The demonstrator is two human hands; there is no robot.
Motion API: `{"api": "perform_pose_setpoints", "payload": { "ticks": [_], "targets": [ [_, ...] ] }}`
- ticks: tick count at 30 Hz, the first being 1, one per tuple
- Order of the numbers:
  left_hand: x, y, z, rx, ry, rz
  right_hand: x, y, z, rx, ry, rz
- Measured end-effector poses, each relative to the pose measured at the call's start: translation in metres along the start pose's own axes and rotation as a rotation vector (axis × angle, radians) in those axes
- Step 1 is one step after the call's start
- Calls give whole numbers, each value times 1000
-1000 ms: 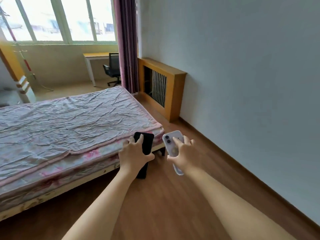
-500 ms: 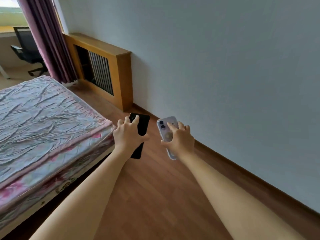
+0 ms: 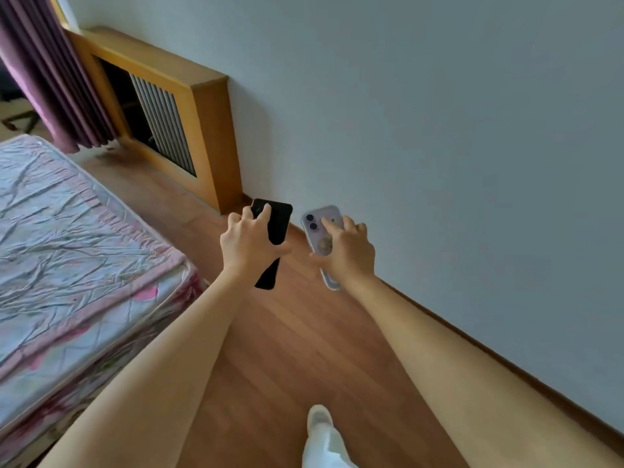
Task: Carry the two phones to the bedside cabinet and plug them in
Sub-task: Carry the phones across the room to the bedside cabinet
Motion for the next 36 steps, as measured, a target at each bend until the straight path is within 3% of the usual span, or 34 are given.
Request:
{"api": "perform_pose_setpoints", "payload": {
  "ticks": [12,27,36],
  "targets": [
    [184,14,84,33,-328,-155,242,36,48,-12,-289,20],
    [427,29,203,99,-523,-229,523,109,162,9,-515,35],
    [538,25,294,137,-742,-302,682,171,265,83,-674,134]
  ]
}}
Point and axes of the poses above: each hand's wrist, its own x-axis towards the middle knuckle, its own y-axis out of the palm, z = x × y, the point moved 5 cm from there along x, towards the middle knuckle, and after that the axes turned 9 degrees about -x, right-handed, at the moved point
